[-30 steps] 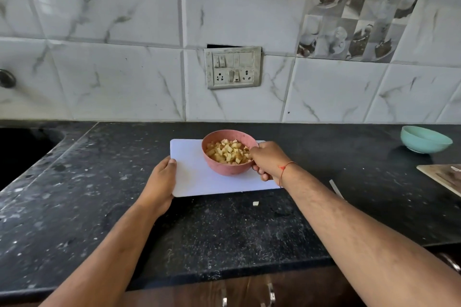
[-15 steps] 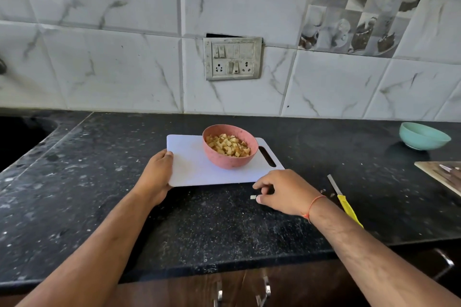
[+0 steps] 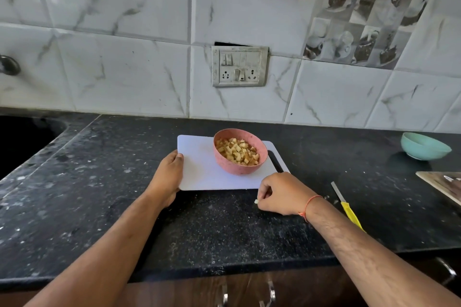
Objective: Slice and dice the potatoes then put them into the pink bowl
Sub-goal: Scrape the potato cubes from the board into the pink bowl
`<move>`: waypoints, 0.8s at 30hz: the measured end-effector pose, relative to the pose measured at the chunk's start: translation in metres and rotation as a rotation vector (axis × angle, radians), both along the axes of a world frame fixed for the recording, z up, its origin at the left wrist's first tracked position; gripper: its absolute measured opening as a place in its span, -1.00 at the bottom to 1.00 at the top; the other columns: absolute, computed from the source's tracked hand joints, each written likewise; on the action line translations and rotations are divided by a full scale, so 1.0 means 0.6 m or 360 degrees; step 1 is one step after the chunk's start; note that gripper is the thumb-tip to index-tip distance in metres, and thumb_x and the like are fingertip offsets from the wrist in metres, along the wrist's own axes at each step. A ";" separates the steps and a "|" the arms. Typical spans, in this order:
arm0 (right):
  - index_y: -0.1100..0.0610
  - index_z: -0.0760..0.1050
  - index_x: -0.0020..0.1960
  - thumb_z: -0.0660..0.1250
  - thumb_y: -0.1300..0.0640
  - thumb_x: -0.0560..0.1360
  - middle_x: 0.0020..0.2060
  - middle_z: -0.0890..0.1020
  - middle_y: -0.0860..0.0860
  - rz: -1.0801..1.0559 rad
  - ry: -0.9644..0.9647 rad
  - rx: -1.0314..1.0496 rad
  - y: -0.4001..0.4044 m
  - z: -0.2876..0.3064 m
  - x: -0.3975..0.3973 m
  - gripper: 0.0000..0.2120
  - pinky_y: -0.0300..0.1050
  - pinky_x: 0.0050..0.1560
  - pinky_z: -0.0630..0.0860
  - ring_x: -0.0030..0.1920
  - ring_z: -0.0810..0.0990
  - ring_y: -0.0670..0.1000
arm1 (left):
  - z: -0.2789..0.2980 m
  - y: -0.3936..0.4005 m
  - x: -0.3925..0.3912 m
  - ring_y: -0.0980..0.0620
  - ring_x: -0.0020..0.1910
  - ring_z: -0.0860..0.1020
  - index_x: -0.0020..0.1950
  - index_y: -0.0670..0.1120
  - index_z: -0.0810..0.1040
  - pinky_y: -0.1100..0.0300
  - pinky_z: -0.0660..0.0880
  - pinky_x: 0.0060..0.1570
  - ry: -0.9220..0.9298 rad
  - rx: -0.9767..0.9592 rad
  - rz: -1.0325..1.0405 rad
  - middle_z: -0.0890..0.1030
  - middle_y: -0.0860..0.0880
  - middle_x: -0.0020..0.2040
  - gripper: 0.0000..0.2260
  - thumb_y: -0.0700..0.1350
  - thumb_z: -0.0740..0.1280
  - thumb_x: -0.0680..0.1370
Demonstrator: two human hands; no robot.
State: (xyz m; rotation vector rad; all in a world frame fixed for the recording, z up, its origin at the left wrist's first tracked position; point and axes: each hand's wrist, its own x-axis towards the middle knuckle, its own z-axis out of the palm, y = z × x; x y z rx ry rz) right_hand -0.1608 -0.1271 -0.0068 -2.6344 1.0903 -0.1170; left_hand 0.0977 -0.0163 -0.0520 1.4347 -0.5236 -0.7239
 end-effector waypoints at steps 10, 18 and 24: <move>0.16 0.66 -0.17 0.51 0.17 0.48 -0.40 0.62 0.05 -0.0135 -0.1027 0.0638 -0.020 0.059 -0.010 -0.92 -0.07 -0.39 0.46 -0.40 0.52 0.03 | 0.001 0.005 0.001 -0.10 0.09 0.71 0.25 0.05 0.56 -0.04 0.67 0.04 0.0009 -0.0028 0.0019 0.72 -0.05 0.13 -0.74 -0.04 0.08 0.81; -0.08 0.61 0.06 0.45 -0.15 0.51 -0.14 0.69 -0.12 -0.0230 -0.0769 -0.0018 -0.070 0.089 0.046 -0.80 -0.12 -0.29 0.55 -0.29 0.63 -0.16 | 0.000 0.013 -0.002 -0.04 0.02 0.75 0.25 0.05 0.60 0.04 0.68 -0.10 0.0007 -0.0052 0.0008 0.76 -0.03 0.10 -0.72 -0.06 0.08 0.81; -0.20 0.37 0.38 0.17 -0.28 0.63 0.07 0.66 -0.06 -0.0347 -0.0447 0.0444 -0.099 0.011 0.042 -0.63 -0.14 -0.27 0.51 -0.07 0.66 0.04 | -0.001 0.019 -0.009 -0.08 0.12 0.73 0.31 0.10 0.61 -0.07 0.65 0.08 -0.0088 0.0042 -0.0122 0.75 0.00 0.18 -0.69 -0.04 0.07 0.81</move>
